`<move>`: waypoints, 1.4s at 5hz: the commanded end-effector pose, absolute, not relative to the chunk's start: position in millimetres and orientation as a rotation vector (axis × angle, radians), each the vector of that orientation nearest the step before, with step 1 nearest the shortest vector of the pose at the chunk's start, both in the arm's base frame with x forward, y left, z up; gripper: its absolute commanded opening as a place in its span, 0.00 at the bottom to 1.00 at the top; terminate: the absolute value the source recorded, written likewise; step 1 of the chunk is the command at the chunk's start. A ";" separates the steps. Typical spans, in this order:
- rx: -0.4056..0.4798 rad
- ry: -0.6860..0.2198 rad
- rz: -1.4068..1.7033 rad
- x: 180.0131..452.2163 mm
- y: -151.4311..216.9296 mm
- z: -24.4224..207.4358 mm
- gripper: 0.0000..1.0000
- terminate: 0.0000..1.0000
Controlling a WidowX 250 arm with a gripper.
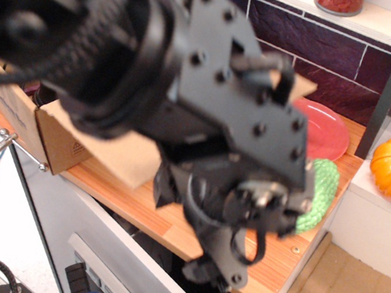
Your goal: Close brown1fbox flap
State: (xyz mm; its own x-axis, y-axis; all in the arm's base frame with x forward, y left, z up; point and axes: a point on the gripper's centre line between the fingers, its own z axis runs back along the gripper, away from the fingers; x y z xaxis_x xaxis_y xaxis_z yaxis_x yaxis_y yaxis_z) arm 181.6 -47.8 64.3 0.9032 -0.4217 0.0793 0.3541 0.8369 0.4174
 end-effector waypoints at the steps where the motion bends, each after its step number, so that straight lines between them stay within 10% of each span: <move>1: 0.534 -0.116 -0.450 188.9 -33.5 118.5 1.00 0.00; 4: 0.643 -0.048 -0.650 183.2 49.1 169.0 1.00 0.00; 7: 0.464 -0.029 -0.905 202.8 142.5 164.9 1.00 0.00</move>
